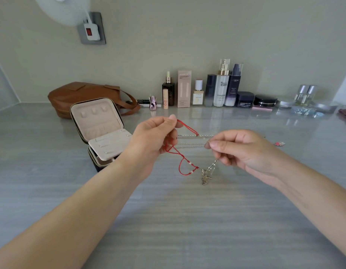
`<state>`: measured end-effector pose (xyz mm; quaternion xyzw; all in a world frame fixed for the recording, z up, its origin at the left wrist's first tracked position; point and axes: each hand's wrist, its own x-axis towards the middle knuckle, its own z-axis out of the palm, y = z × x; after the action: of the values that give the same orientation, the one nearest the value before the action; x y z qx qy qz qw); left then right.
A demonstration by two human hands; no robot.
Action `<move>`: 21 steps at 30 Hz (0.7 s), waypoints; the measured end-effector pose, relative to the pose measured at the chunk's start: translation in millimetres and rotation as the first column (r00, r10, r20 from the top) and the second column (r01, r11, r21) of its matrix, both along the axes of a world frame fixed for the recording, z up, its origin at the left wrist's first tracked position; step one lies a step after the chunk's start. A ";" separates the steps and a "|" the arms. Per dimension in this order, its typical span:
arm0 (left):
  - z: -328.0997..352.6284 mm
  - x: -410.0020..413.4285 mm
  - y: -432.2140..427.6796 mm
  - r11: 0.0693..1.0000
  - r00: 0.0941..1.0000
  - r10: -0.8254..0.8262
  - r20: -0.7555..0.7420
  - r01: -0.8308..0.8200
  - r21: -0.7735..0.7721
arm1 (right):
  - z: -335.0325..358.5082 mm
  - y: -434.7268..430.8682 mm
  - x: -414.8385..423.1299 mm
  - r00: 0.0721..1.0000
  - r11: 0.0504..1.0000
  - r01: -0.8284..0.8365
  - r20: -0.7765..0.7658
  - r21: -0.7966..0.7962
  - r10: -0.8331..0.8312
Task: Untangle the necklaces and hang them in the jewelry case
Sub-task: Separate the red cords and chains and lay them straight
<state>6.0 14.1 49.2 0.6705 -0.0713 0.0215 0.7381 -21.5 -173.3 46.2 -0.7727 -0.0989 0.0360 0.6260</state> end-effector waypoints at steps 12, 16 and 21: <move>-16.2 -14.0 -15.2 0.719 0.906 -0.174 0.387 -0.151 0.678 | 2.8 -0.7 0.1 0.994 0.999 0.038 0.098 0.017 -0.039; -11.0 -18.8 -19.0 0.861 0.916 -0.117 0.384 -0.099 0.499 | 3.6 0.5 -1.1 0.996 1.000 0.005 0.090 0.001 -0.005; -4.9 -20.4 -15.0 0.872 0.920 -0.100 0.380 -0.103 0.479 | 3.3 1.9 -1.8 0.983 0.990 0.106 0.161 -0.098 -0.089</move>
<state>-14.5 -0.9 44.3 0.8172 -0.2203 0.1375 0.5145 -23.2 -171.4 49.5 -0.8091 -0.1075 -0.0503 0.5755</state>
